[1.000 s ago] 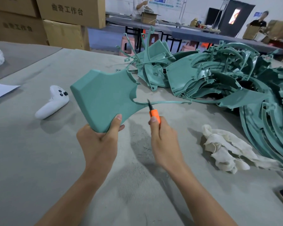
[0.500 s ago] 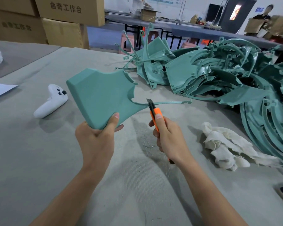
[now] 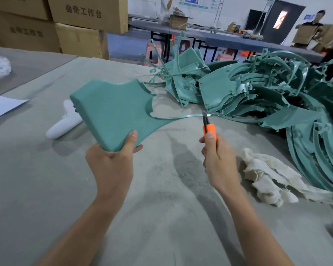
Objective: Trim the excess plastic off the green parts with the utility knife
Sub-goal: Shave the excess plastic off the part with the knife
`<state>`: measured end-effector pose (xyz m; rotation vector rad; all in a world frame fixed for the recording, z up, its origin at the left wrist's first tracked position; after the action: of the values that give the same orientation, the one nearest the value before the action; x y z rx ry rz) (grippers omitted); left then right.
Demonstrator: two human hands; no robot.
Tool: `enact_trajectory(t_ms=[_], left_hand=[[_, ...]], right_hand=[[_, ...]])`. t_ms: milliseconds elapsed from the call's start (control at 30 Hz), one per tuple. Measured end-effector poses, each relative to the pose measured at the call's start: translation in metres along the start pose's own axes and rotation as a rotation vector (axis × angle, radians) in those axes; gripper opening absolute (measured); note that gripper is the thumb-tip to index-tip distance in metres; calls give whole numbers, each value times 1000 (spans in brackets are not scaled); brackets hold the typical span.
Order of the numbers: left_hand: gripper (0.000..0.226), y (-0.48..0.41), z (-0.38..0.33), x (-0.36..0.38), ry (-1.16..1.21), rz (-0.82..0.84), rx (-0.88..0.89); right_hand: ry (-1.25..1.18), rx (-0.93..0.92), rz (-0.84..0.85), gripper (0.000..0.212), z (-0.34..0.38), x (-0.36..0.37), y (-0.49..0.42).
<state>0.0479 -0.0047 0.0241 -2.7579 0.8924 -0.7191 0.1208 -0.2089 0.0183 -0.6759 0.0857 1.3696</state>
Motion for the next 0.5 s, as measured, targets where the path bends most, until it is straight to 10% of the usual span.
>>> enact_trajectory(t_ms=[500], left_hand=[[35,10,-4,7,-32,67,-19]], right_hand=[[47,-111,182,49,23,37,21]])
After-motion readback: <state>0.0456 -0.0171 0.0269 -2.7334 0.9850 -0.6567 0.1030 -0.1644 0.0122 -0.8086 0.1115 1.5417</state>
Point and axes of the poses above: each hand's wrist, its own y-axis away from the middle knuckle, its own x-axis out of the palm, z = x × y, the point moved 3 cm from there along -y, towards the middle knuckle, and after that the axes turned 4 degrees about -z, right-handed, at the moved point
